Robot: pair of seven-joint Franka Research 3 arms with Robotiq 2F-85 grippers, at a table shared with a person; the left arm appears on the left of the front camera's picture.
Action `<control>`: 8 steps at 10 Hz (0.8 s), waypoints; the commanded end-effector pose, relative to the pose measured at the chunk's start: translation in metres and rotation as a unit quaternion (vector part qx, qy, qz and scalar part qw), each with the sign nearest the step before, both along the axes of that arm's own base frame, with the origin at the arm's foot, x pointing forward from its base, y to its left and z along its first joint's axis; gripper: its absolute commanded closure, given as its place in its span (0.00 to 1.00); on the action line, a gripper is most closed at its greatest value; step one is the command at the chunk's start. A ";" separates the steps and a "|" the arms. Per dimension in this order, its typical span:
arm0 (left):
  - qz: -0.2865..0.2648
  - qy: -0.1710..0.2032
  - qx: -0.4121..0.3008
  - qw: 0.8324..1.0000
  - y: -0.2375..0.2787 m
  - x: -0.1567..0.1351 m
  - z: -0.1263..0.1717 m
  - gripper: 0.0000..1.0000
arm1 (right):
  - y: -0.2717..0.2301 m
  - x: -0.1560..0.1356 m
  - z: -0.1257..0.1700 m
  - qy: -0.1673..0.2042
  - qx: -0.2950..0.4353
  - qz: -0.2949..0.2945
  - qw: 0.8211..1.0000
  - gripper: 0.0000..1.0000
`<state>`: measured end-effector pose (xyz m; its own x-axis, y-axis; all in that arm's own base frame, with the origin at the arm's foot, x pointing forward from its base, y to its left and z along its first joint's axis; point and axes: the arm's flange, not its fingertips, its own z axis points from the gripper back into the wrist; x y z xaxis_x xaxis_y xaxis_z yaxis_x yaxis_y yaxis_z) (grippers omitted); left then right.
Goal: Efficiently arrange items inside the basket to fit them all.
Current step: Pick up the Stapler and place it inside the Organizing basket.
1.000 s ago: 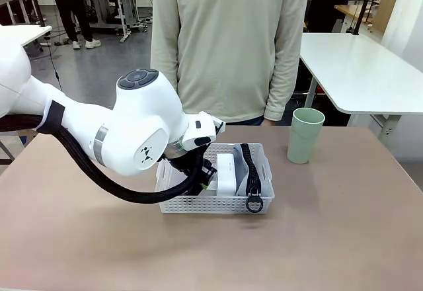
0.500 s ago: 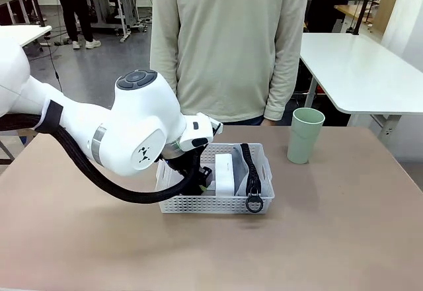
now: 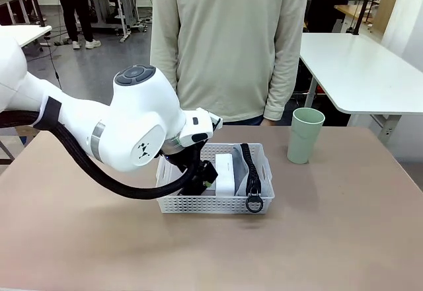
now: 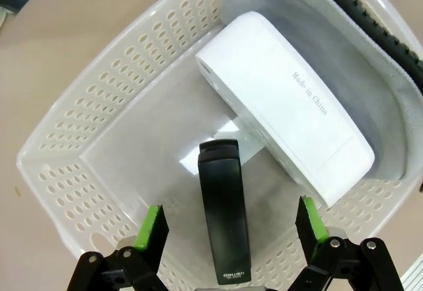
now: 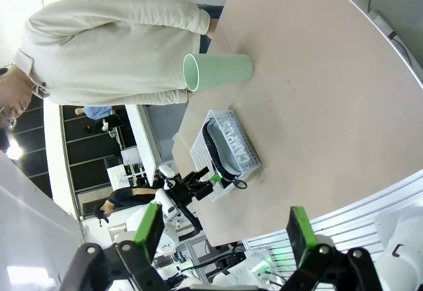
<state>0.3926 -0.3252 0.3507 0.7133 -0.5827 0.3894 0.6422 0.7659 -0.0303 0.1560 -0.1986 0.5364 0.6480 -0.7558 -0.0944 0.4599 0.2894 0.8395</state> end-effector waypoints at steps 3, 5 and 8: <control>0.015 -0.006 -0.029 0.999 0.061 -0.006 0.113 0.00 | 0.001 -0.002 -0.002 -0.009 -0.001 0.005 1.000 0.00; 0.048 0.003 -0.094 0.994 0.138 -0.014 0.185 0.00 | 0.001 -0.002 -0.002 -0.009 -0.001 0.005 1.000 0.00; 0.154 0.045 -0.233 0.959 0.275 -0.015 0.228 0.00 | 0.001 -0.002 -0.002 -0.009 -0.001 0.005 1.000 0.00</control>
<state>0.3692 -0.0782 0.5887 0.8356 -0.2088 0.5082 0.4348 0.8167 -0.3793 0.1558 -0.1987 0.5363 0.6479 -0.7558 -0.0952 0.4607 0.2892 0.8391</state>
